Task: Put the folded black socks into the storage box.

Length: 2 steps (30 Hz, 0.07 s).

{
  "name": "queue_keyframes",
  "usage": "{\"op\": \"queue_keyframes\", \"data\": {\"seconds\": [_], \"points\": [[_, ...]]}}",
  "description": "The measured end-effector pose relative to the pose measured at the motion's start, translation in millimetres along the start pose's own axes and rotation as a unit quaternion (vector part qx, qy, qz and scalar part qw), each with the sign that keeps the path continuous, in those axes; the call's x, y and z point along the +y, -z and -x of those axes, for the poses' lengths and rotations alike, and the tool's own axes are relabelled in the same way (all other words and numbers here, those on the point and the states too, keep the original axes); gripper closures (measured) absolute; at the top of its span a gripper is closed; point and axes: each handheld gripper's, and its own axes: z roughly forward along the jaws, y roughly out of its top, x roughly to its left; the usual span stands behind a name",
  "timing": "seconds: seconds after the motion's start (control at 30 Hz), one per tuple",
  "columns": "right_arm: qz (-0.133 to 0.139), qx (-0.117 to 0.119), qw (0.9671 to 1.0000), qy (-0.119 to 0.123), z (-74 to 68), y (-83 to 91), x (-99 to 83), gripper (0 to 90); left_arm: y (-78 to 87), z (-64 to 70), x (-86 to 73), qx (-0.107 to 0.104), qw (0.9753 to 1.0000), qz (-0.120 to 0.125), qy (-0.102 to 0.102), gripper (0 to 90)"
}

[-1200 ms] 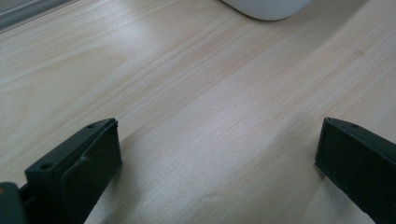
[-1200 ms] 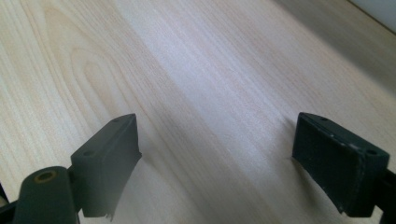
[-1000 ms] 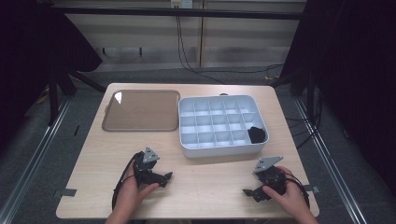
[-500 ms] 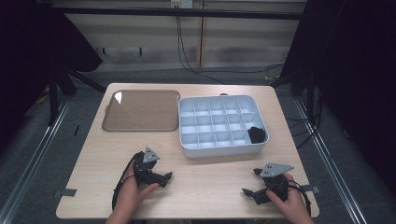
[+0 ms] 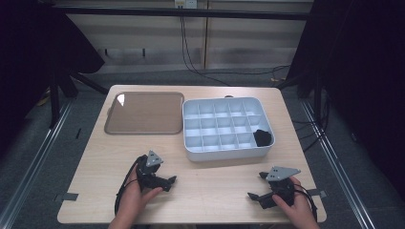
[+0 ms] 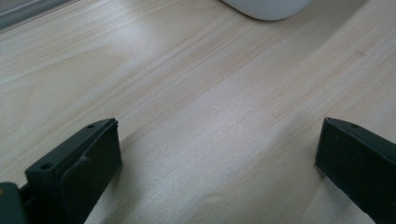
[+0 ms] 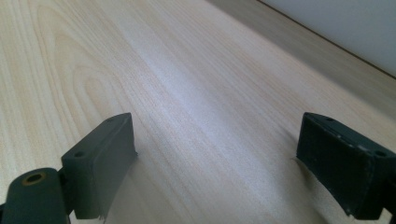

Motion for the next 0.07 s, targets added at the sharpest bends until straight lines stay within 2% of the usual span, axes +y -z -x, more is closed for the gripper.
{"op": "queue_keyframes", "data": {"seconds": [0.07], "points": [[0.000, 0.000, 1.0000, 0.000, 0.0, 0.0, 0.0, 10.9, 0.0, 0.0, 0.0, 0.000, 1.0000, 0.000, 0.000, 0.0]]}}
